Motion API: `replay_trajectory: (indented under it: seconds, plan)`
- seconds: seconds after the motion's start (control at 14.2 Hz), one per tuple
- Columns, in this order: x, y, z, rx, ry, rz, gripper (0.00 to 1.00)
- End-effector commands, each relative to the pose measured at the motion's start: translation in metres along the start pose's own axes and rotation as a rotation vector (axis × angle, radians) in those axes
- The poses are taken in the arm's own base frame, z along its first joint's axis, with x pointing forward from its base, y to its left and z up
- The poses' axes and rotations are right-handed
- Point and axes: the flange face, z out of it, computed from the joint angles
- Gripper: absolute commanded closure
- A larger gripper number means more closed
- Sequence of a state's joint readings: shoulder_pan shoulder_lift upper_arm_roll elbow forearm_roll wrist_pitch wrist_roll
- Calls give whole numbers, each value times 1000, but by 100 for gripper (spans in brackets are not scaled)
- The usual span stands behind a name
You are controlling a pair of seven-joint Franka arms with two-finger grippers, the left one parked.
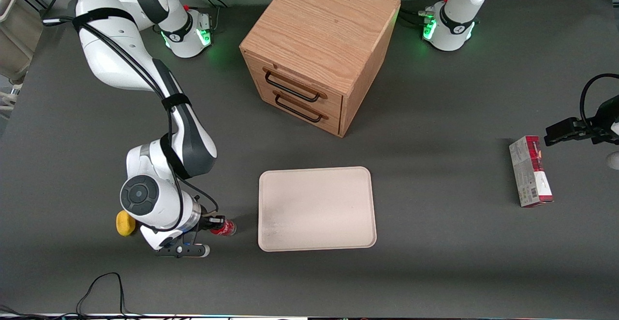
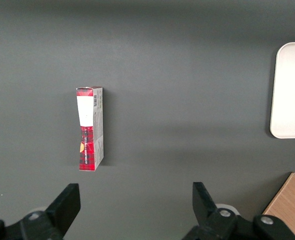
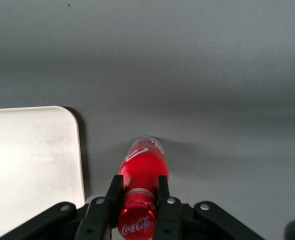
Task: Place coke bottle on tray
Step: 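Carry the held bottle sideways onto the cream tray, then open the right gripper to release the bottle and lift away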
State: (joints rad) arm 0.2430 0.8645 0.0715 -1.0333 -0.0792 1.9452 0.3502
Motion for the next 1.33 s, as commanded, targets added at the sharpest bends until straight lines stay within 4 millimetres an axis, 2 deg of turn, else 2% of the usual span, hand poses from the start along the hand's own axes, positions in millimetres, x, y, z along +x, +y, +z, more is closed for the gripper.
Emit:
replay_trajectory:
  seconds: [0.0, 0.07, 0.14, 0.28, 0.49, 0.56, 0.7, 0.98, 1.05, 1.12, 1.19, 1.26]
  plan:
    - [-1, -8, -58, 4, 10, 14, 96]
    - [-2, -12, -87, 21, 42, 12, 96]
    - [-3, -15, -103, 36, 61, 8, 96]
    - [-8, -37, -135, 95, 101, -17, 96]
    - [-19, -76, -140, 174, 118, -24, 96]
    - [-21, -91, -133, 181, 136, -41, 96]
    - [-22, -110, -101, 120, 166, -89, 96]
    - [-18, -119, -48, 91, 164, -112, 93]
    - [-23, -129, -42, 93, 160, -121, 93]
    - [-24, -131, -38, 90, 155, -119, 92]
    - [-27, -131, -30, 84, 140, -120, 90]
    - [-29, -132, -24, 79, 127, -109, 82]
